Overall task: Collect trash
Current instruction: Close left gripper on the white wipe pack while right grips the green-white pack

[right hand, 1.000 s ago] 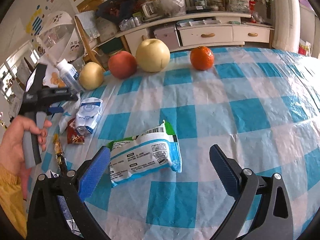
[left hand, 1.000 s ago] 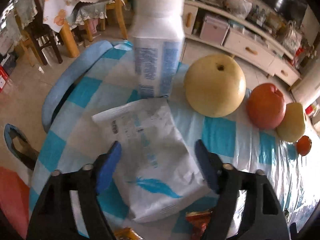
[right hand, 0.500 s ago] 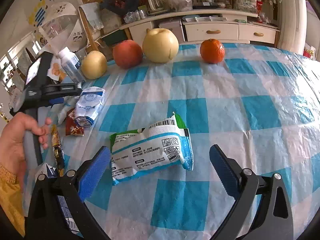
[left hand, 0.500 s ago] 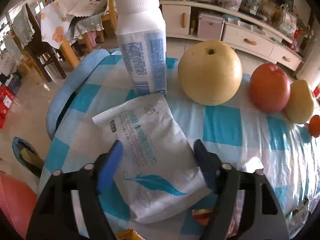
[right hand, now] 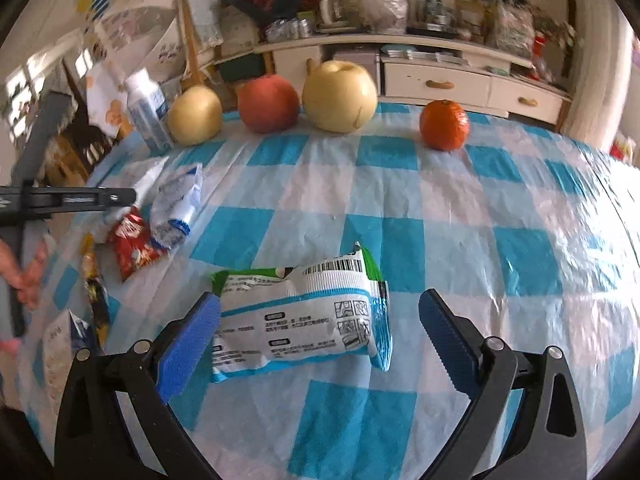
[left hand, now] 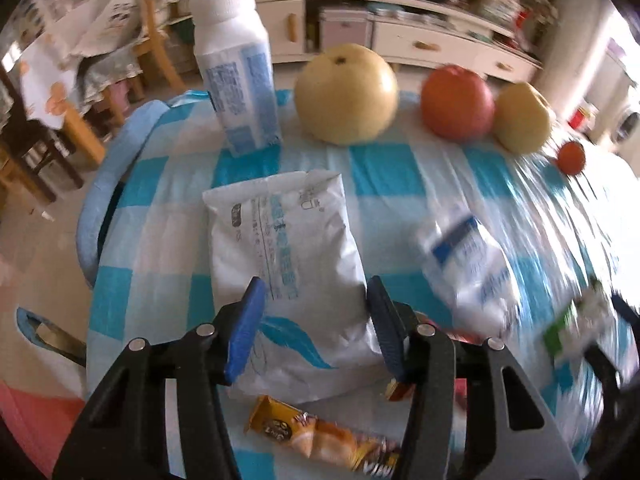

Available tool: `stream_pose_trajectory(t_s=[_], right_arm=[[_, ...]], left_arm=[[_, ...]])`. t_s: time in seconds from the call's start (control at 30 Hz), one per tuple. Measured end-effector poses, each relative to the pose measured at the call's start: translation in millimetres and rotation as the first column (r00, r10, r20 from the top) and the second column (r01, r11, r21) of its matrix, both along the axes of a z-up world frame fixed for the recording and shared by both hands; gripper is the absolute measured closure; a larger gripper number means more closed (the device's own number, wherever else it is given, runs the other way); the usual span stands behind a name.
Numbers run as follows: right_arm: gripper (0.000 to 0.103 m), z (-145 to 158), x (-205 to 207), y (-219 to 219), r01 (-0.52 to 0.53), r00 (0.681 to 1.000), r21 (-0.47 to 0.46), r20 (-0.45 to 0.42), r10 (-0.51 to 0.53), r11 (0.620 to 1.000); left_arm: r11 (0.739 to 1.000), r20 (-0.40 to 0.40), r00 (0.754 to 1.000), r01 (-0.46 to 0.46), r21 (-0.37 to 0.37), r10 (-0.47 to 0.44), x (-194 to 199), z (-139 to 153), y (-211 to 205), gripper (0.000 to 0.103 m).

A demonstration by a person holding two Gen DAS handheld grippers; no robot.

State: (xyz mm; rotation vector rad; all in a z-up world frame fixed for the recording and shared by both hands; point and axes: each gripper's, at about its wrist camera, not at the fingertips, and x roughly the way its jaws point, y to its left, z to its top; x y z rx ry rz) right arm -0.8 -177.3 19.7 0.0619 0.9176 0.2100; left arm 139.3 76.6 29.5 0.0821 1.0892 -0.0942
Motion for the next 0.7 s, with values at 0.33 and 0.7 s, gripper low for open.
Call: stream_pose_trajectory(t_s=[0.33, 0.7], right_arm=[[0.005, -11, 4, 25, -0.084, 0.996, -0.087, -0.029, 0.082, 0.993], [0.014, -13, 6, 30, -0.076, 0.997, -0.130, -0.013, 0.075, 0.989]], left_arm=[[0.998, 0.036, 0.999, 0.007, 0.060, -0.009, -5, -10, 0, 0.021], [0.992, 0.108, 0.994, 0.020, 0.125, -0.034, -14, -10, -11, 0.049]])
